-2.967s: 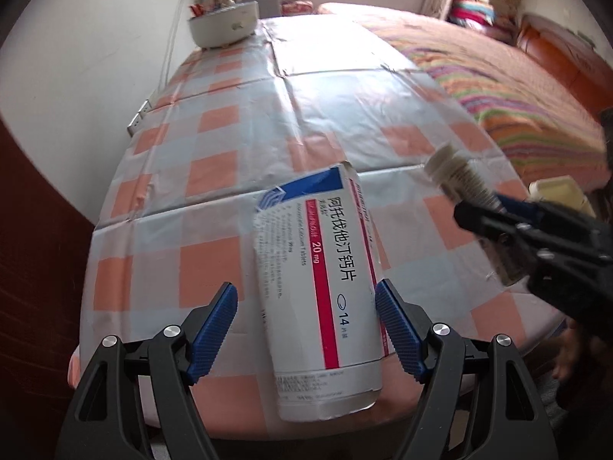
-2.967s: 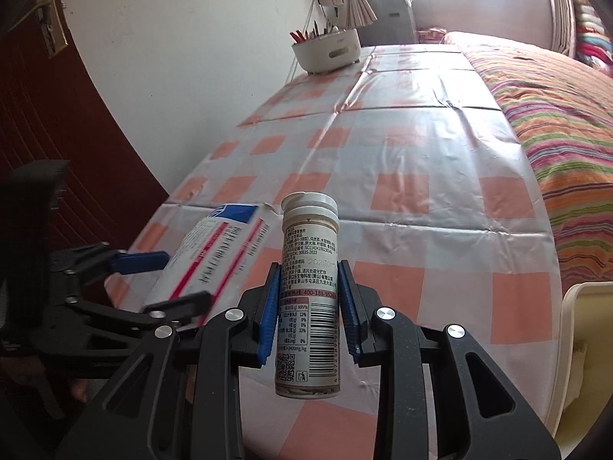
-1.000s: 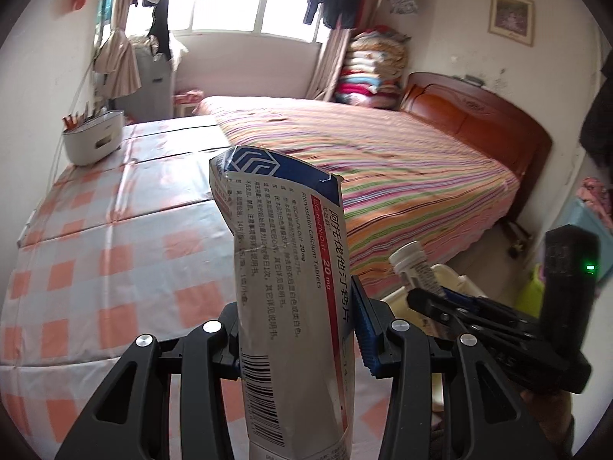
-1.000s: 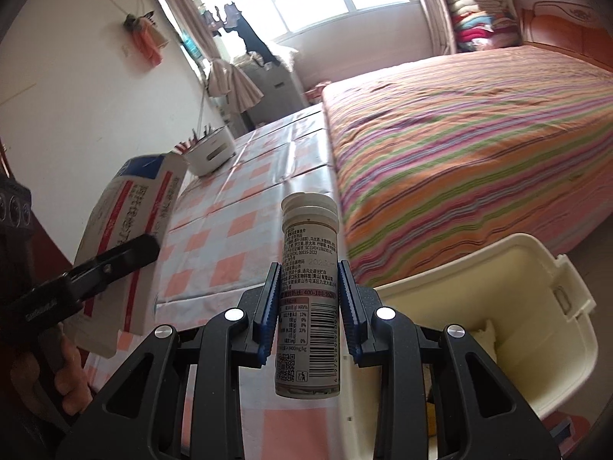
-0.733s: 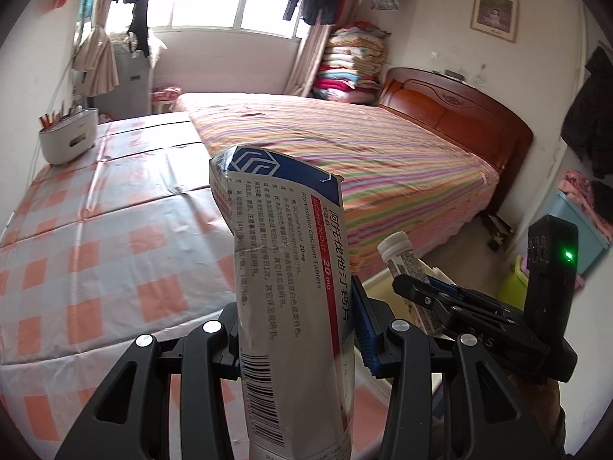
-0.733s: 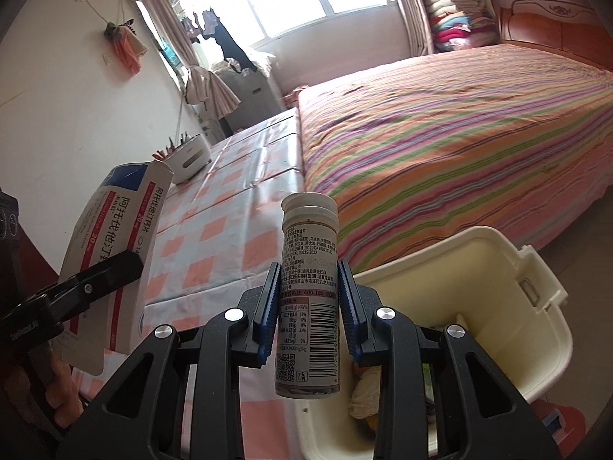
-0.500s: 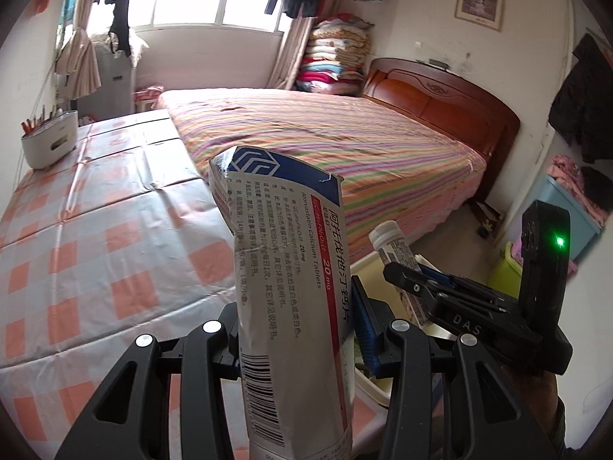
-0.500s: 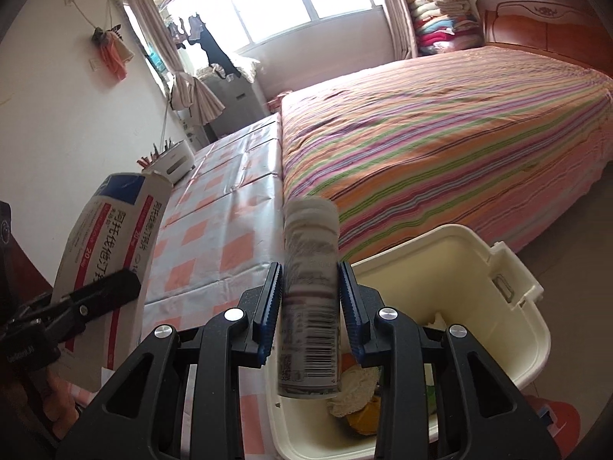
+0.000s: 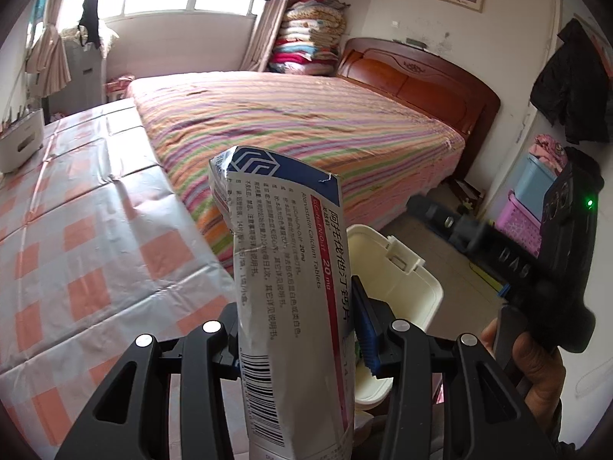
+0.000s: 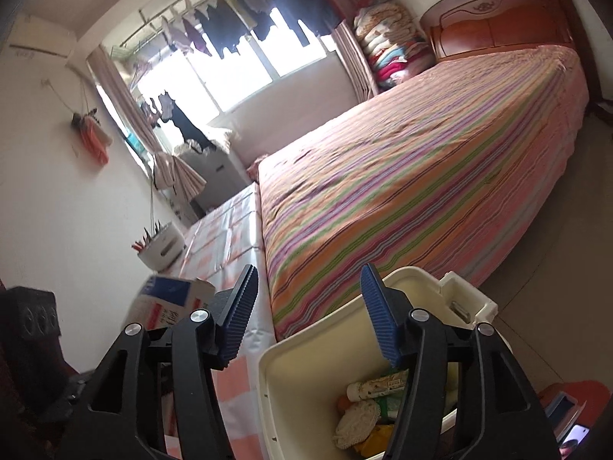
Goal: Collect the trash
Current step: 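Drop the medicine box into the cream bin and open the left tool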
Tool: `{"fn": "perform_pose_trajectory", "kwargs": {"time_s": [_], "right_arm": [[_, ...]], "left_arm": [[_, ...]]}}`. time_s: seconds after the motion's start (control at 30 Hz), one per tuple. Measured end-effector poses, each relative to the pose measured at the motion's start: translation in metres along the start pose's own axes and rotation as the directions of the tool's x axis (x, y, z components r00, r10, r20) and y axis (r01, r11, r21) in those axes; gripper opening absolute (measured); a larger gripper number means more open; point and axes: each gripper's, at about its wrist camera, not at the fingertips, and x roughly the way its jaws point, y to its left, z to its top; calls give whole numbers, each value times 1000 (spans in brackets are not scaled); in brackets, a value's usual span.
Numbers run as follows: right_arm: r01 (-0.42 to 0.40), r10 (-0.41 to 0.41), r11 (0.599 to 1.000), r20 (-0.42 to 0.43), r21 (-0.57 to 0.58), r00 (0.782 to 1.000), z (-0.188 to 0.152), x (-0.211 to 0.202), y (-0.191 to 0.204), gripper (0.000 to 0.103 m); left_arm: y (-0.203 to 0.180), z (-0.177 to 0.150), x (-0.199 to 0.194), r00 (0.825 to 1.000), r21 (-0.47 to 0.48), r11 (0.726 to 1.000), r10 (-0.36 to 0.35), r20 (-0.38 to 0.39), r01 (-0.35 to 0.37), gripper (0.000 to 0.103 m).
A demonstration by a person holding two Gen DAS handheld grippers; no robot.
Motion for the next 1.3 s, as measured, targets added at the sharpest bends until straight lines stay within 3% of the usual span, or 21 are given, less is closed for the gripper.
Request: {"fn": "perform_pose_trajectory", "kwargs": {"time_s": [0.43, 0.53, 0.6, 0.8, 0.97, 1.0, 1.13, 1.3], "right_arm": [[13, -25, 996, 122, 91, 992, -1, -13, -16, 67], [17, -32, 994, 131, 111, 991, -2, -10, -18, 67], [16, -32, 993, 133, 115, 991, -5, -7, -16, 67], [15, -25, 998, 155, 68, 988, -15, -11, 7, 68], [28, -16, 997, 155, -77, 988, -25, -5, 45, 78], [46, -22, 987, 156, -157, 988, -33, -3, 67, 78], [61, -25, 958, 131, -282, 991, -54, 12, 105, 78], [51, -24, 944, 87, -327, 996, -74, 28, 127, 83]], "left_arm": [[-34, 4, 52, 988, 47, 993, -101, -113, 107, 47], [-37, 4, 56, 989, 49, 993, -103, -108, 109, 56], [-39, 5, 57, 991, 55, 995, -83, -104, 89, 71], [-31, 6, 41, 997, 45, 998, -41, -59, 44, 73], [4, 3, 4, 993, -1, 994, 112, 37, -112, 73], [14, 2, -4, 986, -14, 987, 158, 59, -157, 73], [47, -4, -26, 950, -44, 957, 291, 109, -288, 73], [79, -9, -42, 933, -138, 936, 340, 119, -324, 73]]}}
